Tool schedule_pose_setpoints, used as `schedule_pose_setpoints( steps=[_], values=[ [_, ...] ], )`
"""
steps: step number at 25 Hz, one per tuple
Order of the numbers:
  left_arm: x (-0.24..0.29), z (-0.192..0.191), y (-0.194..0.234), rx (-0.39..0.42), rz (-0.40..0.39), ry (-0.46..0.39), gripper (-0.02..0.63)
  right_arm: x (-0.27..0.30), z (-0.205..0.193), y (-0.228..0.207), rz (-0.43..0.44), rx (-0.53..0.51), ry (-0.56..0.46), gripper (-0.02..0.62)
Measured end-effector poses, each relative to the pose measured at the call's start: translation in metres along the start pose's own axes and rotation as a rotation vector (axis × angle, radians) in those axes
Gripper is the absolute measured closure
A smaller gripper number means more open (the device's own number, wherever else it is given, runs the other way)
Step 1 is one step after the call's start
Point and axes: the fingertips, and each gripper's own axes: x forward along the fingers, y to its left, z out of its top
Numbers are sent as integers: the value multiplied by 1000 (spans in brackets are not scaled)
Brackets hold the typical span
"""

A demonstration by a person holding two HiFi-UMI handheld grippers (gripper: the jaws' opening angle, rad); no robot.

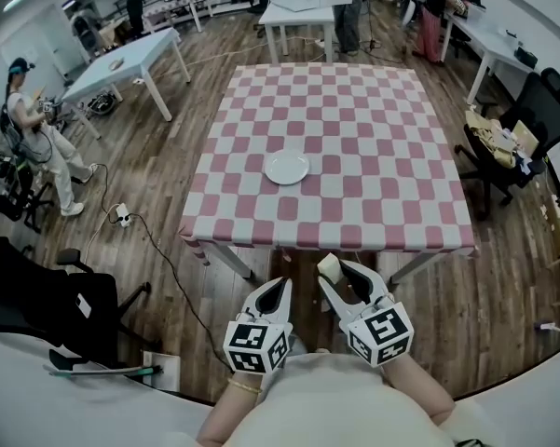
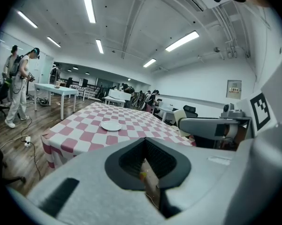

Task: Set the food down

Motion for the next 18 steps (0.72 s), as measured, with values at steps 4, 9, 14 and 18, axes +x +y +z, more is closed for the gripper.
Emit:
schedule_pose_setpoints(
  steps=[4, 9, 14, 18],
  values=[
    [5, 9, 14, -1, 2, -8, 604, 14, 7, -5, -11, 9, -8, 423],
    [12, 19, 35, 4, 1, -3, 603, 37, 13, -9, -19, 25, -13, 423],
    [23, 32, 55, 3, -1, -5, 604, 61, 20, -13, -27, 37, -16, 423],
    [31, 39, 71, 1, -10, -3, 603, 79, 25, -17, -37, 45, -16, 423]
  ],
)
